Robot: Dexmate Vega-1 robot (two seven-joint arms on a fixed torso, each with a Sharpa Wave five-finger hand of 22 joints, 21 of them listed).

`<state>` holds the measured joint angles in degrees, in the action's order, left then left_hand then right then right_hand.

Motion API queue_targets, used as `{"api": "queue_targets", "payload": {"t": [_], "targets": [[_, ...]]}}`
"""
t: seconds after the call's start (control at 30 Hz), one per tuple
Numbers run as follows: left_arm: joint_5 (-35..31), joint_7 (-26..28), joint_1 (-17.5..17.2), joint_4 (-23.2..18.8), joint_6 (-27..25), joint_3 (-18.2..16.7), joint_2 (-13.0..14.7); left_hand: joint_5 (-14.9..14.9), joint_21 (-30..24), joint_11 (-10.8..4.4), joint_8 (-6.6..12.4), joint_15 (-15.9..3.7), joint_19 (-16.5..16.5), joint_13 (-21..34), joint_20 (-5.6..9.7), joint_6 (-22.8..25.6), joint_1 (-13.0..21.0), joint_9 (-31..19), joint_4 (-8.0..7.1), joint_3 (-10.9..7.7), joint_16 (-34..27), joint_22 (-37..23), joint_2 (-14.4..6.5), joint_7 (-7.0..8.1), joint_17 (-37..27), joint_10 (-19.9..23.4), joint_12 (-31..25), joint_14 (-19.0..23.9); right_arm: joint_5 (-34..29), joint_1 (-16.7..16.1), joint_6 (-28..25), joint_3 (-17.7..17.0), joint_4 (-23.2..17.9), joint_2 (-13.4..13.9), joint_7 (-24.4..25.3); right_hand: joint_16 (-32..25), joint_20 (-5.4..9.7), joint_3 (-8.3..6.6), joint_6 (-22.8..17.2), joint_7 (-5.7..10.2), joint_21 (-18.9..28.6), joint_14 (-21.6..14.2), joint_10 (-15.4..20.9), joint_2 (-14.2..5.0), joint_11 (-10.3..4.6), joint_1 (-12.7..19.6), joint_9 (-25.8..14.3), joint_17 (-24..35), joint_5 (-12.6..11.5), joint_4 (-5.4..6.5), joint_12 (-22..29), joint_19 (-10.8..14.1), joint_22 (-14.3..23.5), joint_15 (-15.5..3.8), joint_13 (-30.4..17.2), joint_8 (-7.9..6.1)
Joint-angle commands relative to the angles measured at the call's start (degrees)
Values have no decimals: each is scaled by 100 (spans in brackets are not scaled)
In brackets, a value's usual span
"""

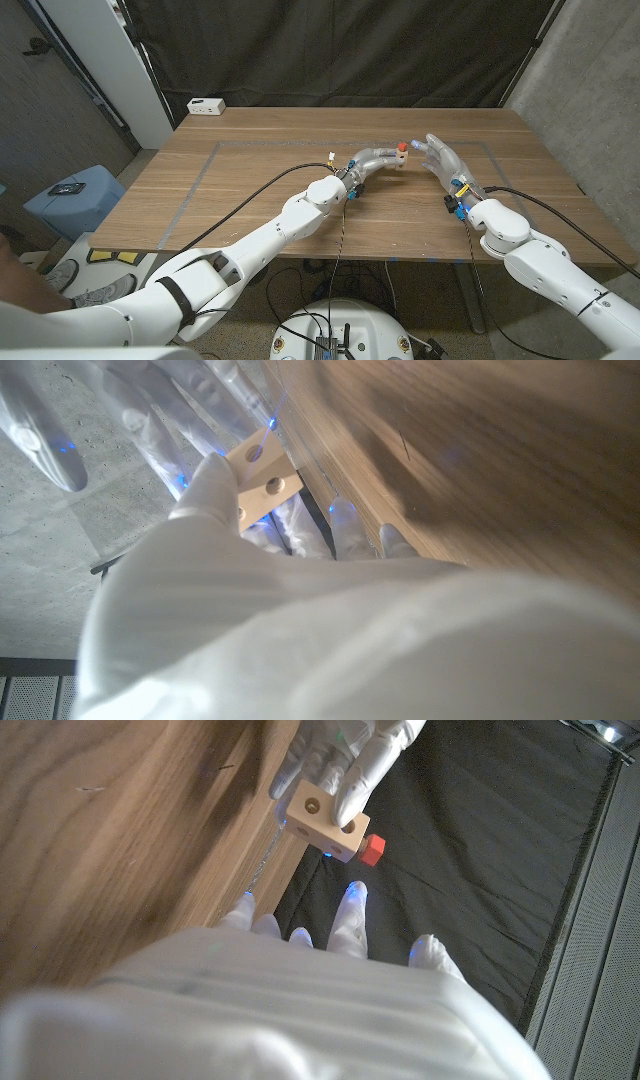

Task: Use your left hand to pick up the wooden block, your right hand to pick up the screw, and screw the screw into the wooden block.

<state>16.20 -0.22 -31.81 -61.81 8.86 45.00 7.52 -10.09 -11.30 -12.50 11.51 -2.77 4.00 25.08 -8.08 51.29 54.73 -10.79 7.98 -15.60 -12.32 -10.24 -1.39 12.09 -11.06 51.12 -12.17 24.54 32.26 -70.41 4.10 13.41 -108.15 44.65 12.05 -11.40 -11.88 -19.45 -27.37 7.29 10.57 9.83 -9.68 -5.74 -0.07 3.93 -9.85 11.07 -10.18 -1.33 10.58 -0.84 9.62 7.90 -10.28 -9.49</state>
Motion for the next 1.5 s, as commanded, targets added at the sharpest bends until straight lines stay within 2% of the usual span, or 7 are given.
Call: {"api": "queue_targets", "payload": {"t": [0.03, 0.27, 0.5, 0.77, 1.0, 1.2, 1.5], "targets": [[0, -19, 22, 49, 36, 4, -8, -31, -34, -13, 36, -341, 10, 10, -4, 1, 12, -18, -24, -13, -25, -21, -76, 3, -32, -15, -2, -1, 44, 206, -62, 93, 166, 27, -210, 26, -17, 33, 148, -26, -6, 893, -241, 14, 13, -91, -20, 39, -21, 14, -20, -94, 19, 32, -6, 29], [-7, -38, 49, 106, 78, 5, -27, -34, -29, -13, 29, -346, -4, 9, -13, -19, 21, -18, -8, -11, -21, -21, -71, -21, -29, -20, 1, -10, 126, 294, -166, 133, 198, 54, -287, 33, -17, 62, 363, -71, -10, 963, -380, 31, 58, -158, -19, 56, -20, 57, -37, -150, 20, 31, -8, 23], [-3, -69, 81, 173, 110, 7, -54, -34, -30, -13, 35, -339, -2, 10, -13, -4, 7, -18, -14, -7, -23, -21, -79, 2, -31, -15, -2, -8, 174, 386, -205, 196, 261, 82, -409, 38, -18, 76, 409, -81, -12, 1008, -432, 32, 65, -199, -19, 68, -22, 91, -33, -182, 21, 33, -9, 0], [-7, -80, 109, 222, 113, 10, -74, -41, -26, -14, 8, -344, -13, 5, -19, -81, 66, -18, 31, -23, -10, -22, -83, -46, -24, -44, 11, -37, 209, 474, -246, 261, 328, 78, -463, 35, -19, 85, 472, -85, -18, 1028, -474, 40, 71, -222, -18, 73, -26, 114, -26, -231, 22, 41, -9, -8], [-10, -68, 115, 223, 100, 8, -81, -41, -26, -14, 7, -348, -16, 5, -20, -90, 83, -18, 40, -28, -4, -22, -92, -74, -24, -71, 16, -51, 194, 514, -189, 300, 370, 75, -505, 32, -16, 80, 479, -96, -16, 1022, -477, 37, 72, -217, -17, 69, -30, 116, -18, -243, 22, 39, -8, -19], [-2, -67, 109, 218, 69, 8, -82, -34, -28, -13, 33, -347, -11, 8, -15, -32, 42, -18, 19, -15, -18, -21, -92, -27, -27, -51, 1, -16, 216, 462, -193, 274, 323, 84, -441, 24, -9, 76, 388, -54, -6, 1014, -445, 36, 57, -219, -17, 68, -35, 128, 9, -245, 22, 38, -8, -70], [6, -63, 101, 211, 41, 13, -86, -37, -31, -14, 1, -344, -5, 8, -23, -121, 87, -17, 49, -27, -7, -21, -95, -87, -23, -74, 4, -36, 211, 403, -154, 255, 292, 102, -412, 19, -3, 43, 281, -26, 10, 993, -406, 6, -3, -177, -15, 50, -48, 118, 32, -234, 21, 22, -6, -110]]}}
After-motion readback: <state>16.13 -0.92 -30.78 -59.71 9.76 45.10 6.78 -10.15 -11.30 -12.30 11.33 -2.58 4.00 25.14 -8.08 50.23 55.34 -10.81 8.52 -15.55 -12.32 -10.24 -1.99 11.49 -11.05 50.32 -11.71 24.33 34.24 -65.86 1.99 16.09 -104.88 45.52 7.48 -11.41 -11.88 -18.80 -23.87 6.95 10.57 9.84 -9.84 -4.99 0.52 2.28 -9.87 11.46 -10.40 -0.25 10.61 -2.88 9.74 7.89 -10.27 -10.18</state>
